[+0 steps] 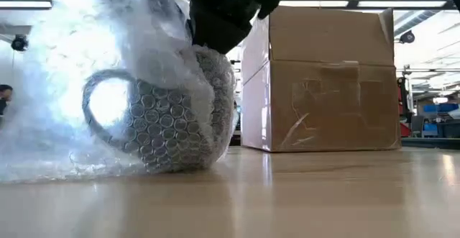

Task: Wrap mug
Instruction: Wrap the black mug with transparent bubble wrap

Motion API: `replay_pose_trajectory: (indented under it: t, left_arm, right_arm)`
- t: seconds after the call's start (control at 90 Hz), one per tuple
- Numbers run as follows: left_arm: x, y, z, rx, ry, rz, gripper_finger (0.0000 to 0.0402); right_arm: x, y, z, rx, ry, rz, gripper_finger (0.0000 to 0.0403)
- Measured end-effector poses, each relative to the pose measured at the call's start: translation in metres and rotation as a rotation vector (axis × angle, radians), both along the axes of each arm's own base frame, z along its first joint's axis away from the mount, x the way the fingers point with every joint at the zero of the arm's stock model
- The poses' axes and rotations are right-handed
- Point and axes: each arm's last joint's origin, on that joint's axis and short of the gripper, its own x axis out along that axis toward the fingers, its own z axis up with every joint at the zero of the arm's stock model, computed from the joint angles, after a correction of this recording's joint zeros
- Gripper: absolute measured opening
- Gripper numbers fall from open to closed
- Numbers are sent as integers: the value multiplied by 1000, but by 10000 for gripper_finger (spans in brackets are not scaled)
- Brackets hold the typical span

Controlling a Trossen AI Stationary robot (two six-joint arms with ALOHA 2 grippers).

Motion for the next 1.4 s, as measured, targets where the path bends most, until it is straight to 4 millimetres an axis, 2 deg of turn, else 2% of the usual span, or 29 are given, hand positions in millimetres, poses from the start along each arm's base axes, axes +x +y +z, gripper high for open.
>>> replay_pose_trajectory:
  t: [0.089,0.211,0.433,1.156,1.4]
  left_arm:
    - [11,-6,-23,-7,68,-7,1]
    - [20,-10,-35,-28,79,4,1]
    - [17,-10,-30,-18,66,-4,1]
    - [16,-10,-20,11,3,-12,3]
    - [16,-11,-19,23,-7,-42,3]
  right_arm:
    - [-2,0,-1,-4,19,-7,0]
    - [-2,-3,1,-10,17,-17,0]
    - [-4,-2,6,-17,16,-13,0]
    - [-34,3,67,-23,-22,52,0]
    - [-33,4,70,-33,-61,72,0]
